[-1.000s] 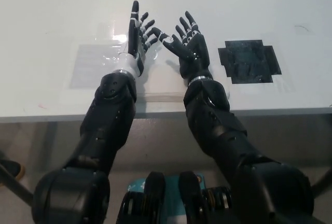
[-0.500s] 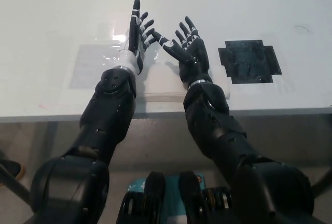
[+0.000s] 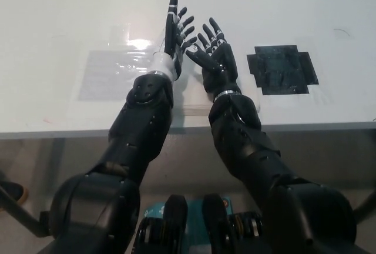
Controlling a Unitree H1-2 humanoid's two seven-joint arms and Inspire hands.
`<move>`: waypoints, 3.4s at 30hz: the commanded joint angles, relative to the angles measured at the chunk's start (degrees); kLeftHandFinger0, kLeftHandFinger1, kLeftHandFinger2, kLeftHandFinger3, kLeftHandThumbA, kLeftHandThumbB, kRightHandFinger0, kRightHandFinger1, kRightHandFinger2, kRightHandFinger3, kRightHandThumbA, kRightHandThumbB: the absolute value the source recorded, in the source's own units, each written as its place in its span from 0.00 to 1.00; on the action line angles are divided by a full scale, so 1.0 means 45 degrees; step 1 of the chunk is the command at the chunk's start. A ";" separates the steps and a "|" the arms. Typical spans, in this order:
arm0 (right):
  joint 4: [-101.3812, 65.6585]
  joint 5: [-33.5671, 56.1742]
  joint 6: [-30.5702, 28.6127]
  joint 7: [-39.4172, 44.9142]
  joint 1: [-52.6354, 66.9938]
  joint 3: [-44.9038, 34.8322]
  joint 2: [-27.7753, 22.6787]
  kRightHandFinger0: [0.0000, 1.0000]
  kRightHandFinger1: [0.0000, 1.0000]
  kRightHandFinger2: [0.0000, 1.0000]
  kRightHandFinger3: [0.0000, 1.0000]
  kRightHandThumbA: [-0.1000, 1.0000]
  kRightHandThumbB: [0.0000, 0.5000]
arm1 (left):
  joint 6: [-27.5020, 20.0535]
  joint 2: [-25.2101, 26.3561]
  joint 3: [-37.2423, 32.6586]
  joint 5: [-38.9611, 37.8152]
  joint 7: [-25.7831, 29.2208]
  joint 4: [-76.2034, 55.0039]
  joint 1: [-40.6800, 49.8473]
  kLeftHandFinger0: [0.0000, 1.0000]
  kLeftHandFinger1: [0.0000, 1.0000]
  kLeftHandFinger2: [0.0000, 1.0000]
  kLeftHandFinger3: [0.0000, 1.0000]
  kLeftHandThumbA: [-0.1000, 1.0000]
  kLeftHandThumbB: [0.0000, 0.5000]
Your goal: A stack of napkins is kept in the middle of the table close to the robot and the robot places both its hands sideways on the stack. Then it moves its hands away from each other while pressing down on the napkins to make them smooth
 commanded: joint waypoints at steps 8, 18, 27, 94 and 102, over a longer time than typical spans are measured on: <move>0.0349 0.0341 -0.0083 0.0130 0.0244 -0.0355 -0.0058 1.00 1.00 1.00 1.00 1.00 0.31 | -0.0474 -0.0248 -0.0673 0.0641 0.0694 0.0523 0.0707 1.00 1.00 1.00 1.00 1.00 0.31; 0.0534 -0.0044 0.0044 0.0195 0.0920 0.0034 -0.0363 1.00 1.00 1.00 1.00 1.00 0.32 | -0.0865 -0.0356 -0.0372 0.0294 0.0415 0.0449 0.1659 1.00 1.00 1.00 1.00 1.00 0.43; 0.0498 0.0095 0.0026 0.0288 0.1302 0.0063 -0.0643 1.00 1.00 1.00 1.00 1.00 0.38 | -0.0890 0.0020 -0.0367 0.0313 0.0200 0.0055 0.2048 1.00 1.00 1.00 1.00 1.00 0.40; -2.3226 -0.2303 0.2515 0.1980 1.0920 0.4283 -0.1871 1.00 1.00 1.00 1.00 1.00 0.52 | 0.1238 0.3140 -0.2462 0.1989 -0.2506 -2.1529 1.1453 1.00 1.00 1.00 1.00 1.00 0.56; -2.3989 -0.3026 0.1076 0.2646 1.3728 0.5130 -0.1799 1.00 1.00 1.00 1.00 1.00 0.39 | -0.0204 0.2958 -0.2731 0.1586 -0.2648 -2.3796 1.5328 1.00 1.00 1.00 1.00 1.00 0.62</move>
